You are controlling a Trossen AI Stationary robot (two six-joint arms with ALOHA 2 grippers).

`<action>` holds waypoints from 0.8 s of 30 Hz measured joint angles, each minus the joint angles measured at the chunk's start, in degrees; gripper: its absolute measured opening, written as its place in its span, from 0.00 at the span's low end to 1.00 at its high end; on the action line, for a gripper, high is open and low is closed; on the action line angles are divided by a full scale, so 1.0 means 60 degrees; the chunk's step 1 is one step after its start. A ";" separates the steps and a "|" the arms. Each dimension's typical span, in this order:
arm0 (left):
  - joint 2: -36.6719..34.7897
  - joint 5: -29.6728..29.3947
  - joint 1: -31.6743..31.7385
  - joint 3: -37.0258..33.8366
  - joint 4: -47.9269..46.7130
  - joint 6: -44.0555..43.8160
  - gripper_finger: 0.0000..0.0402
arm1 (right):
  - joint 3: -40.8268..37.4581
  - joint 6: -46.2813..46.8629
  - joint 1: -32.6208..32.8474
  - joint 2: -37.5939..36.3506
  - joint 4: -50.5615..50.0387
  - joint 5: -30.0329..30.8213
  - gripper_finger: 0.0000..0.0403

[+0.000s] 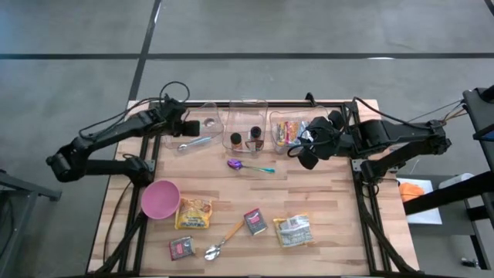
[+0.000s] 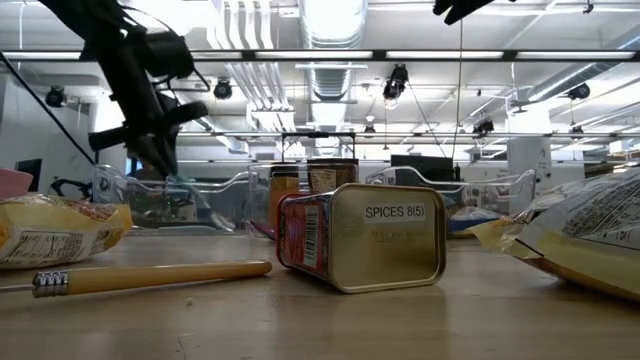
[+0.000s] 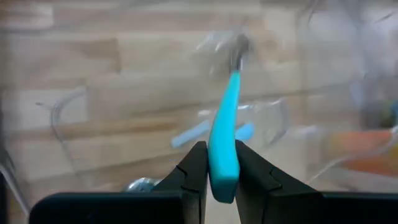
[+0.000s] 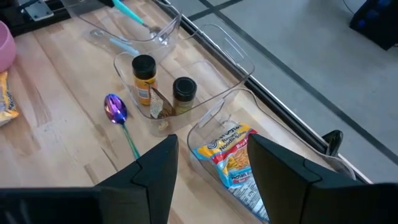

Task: Pick & Place Food Item
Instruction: Put the light blue spoon into the left transparent bin

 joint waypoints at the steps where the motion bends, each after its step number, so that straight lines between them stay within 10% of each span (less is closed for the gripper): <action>1: 0.0105 -0.0031 0.0001 -0.0011 -0.0179 0.0029 0.13 | 0.0002 -0.0001 0.0000 0.0000 0.0000 -0.0004 0.47; 24: 0.2010 0.1276 0.0153 0.0135 -0.0342 0.1786 0.13 | 0.0000 -0.0068 -0.0007 0.0000 -0.0022 -0.0062 0.47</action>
